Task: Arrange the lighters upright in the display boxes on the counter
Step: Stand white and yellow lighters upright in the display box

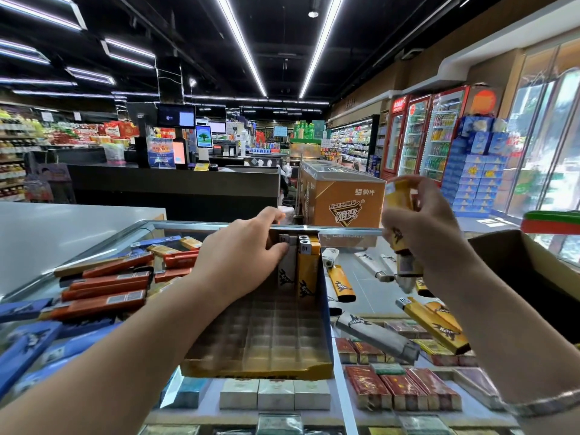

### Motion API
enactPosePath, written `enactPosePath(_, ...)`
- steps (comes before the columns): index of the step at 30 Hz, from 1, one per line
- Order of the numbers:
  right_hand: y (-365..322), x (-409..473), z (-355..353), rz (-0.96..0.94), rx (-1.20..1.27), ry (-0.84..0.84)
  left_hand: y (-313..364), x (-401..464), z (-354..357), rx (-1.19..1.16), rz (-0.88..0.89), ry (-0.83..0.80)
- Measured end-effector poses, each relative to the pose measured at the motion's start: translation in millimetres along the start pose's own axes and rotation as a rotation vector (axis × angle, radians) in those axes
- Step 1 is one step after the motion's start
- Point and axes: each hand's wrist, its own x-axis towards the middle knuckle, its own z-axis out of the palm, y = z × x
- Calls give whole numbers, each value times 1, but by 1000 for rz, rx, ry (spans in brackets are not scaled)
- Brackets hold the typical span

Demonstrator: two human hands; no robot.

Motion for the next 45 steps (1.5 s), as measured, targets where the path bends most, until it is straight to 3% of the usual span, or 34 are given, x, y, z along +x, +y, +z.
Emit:
enactPosePath(3,-9,-3,-1,42,441,-90,12,0,-8,-118,67,48)
enactPosePath(6,-11,-8,3,105,706,-199,32,-4,-13,-326,150,-95)
enactPosePath(10,-12,-12,11,181,839,-271,51,-11,-6,-291,292,-257)
enactPosePath(15,-13,-14,13,192,891,-311,49,-11,-2,-488,236,-328)
enactPosePath(23,-11,-15,18,165,865,-350,45,-9,-5,-801,76,-485)
enactPosePath(27,-6,-8,14,231,911,-213,32,-1,-18,-874,14,-509)
enactPosePath(31,6,-6,13,402,605,-160,14,8,-29,-1021,-68,-449)
enactPosePath(36,17,-11,27,515,339,-286,4,8,-26,-999,-87,-423)
enactPosePath(42,16,-12,30,453,245,-331,-1,11,-34,-786,-140,-388)
enactPosePath(45,13,-14,29,372,251,-378,-4,12,-35,-884,-213,-389)
